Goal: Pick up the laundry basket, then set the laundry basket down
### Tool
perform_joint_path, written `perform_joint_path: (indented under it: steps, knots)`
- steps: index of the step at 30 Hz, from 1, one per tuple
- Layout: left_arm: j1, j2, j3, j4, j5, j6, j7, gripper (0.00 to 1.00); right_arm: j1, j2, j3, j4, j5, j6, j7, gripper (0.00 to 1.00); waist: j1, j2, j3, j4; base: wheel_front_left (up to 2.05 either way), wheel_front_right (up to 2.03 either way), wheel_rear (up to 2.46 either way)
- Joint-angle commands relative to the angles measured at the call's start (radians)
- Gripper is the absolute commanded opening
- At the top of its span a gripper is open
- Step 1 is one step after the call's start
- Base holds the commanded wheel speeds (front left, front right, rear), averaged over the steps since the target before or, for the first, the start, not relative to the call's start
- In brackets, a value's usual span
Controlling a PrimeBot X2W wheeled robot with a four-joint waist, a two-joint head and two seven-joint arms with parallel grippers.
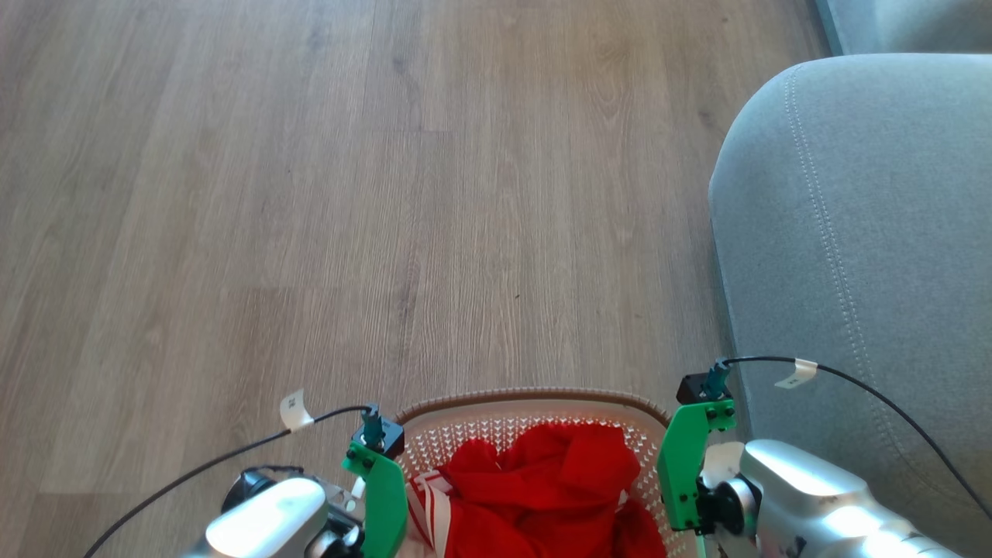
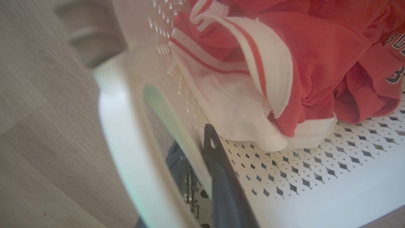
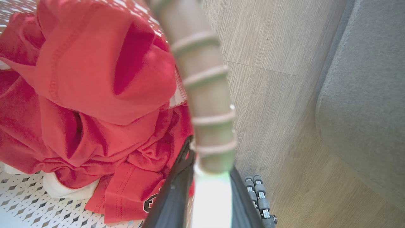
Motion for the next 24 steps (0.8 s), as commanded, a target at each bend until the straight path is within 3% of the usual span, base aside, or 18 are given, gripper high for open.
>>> perform_joint_path:
  steps: [1, 24]
  knots:
    - [-0.020, -0.028, -0.006, -0.069, 0.012, -0.036, -0.001, 0.00, -0.024, 0.046, 0.014, -0.050, -0.006, 0.009, -0.015, 0.00, 0.0001, 0.0000, -0.001, 0.001, 0.00, 0.00, 0.00]
    - [-0.015, -0.031, -0.006, -0.059, 0.011, -0.036, 0.001, 0.00, -0.033, 0.046, 0.049, -0.047, 0.024, 0.009, -0.032, 0.00, 0.0001, 0.0000, -0.013, -0.001, 0.00, 0.00, 0.00]
